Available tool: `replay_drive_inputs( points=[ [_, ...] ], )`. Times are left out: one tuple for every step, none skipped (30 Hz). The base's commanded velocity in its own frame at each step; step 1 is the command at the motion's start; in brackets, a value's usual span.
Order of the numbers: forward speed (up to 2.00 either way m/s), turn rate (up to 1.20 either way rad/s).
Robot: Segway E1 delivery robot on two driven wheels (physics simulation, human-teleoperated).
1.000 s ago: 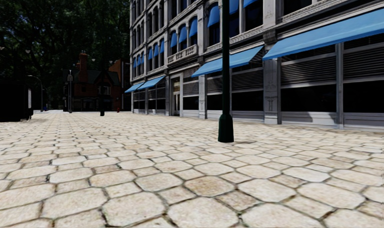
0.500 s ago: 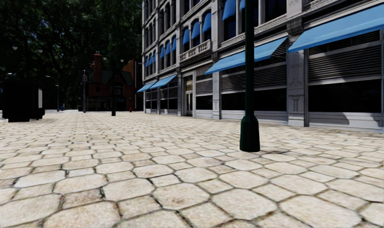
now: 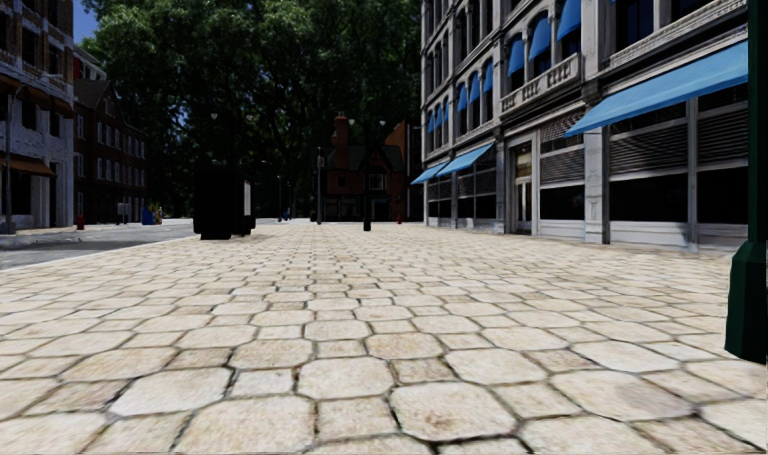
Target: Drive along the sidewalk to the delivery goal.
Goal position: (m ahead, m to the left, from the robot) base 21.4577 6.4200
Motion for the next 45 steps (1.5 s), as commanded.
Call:
replay_drive_inputs(
  points=[
    [1.76, 0.0],
    [1.76, 0.0],
    [1.76, 0.0],
    [1.76, 0.0],
    [1.76, 0.0],
    [1.76, 0.0],
    [1.76, 0.0],
    [1.76, 0.0],
    [1.76, 0.0],
    [1.76, 0.0],
    [1.76, 0.0],
    [1.76, 0.0],
    [1.76, 0.09],
    [1.76, 0.36],
    [1.76, 0.58],
    [1.76, 0.58],
    [1.76, 0.65],
    [1.76, 0.67],
    [1.76, 0.53],
    [1.76, 0.11],
    [1.76, 0.07],
    [1.76, 0.03],
    [1.76, 0.0],
    [1.76, 0.0],
    [1.76, 0.0],
    [1.76, 0.0],
    [1.76, 0.0],
    [1.76, 0.0],
    [1.76, 0.0],
    [1.76, 0.0],
    [1.76, 0.0],
    [1.76, 0.0],
    [1.76, 0.0],
    [1.76, 0.0],
    [1.76, 0.0],
    [1.76, 0.0],
    [1.76, 0.0],
    [1.76, 0.0],
    [1.76, 0.0],
    [1.76, 0.02],
    [1.76, 0.49],
    [1.76, 0.64],
    [1.76, 0.74],
    [1.76, 0.77],
    [1.76, 0.33]
  ],
)
